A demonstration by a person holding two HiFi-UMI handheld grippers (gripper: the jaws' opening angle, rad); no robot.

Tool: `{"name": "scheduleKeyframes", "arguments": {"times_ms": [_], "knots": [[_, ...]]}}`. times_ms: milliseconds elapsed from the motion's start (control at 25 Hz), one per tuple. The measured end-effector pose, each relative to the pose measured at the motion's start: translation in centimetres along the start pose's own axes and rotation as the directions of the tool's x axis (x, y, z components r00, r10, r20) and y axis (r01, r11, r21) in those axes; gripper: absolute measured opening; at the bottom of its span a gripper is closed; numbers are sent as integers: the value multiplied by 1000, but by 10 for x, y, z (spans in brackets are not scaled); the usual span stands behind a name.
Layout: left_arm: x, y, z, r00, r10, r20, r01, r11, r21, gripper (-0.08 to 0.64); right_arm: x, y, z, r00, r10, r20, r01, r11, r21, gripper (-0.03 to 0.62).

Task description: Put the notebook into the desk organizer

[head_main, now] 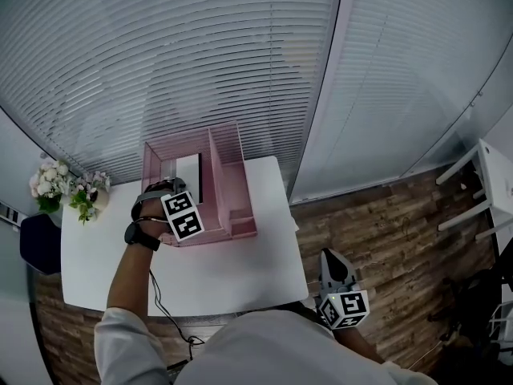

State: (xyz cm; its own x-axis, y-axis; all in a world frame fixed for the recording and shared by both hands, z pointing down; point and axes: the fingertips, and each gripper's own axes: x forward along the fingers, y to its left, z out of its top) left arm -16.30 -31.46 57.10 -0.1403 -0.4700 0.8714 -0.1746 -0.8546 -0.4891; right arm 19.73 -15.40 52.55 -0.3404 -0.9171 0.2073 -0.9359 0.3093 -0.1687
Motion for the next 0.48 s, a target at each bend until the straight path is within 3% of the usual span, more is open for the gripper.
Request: {"name": "scheduleKeyframes", "arguments": {"times_ms": [240,480], "knots": [[-6,-7,-2,995,-101,5,101,995,10,308,-1,-1,-1,1000,-5,-2,5,1000,2,12],[-9,-16,-4,984,-177,12,176,984,10,308,2,-2,-1,1000,-3,-3,3,1000,2,12]]}}
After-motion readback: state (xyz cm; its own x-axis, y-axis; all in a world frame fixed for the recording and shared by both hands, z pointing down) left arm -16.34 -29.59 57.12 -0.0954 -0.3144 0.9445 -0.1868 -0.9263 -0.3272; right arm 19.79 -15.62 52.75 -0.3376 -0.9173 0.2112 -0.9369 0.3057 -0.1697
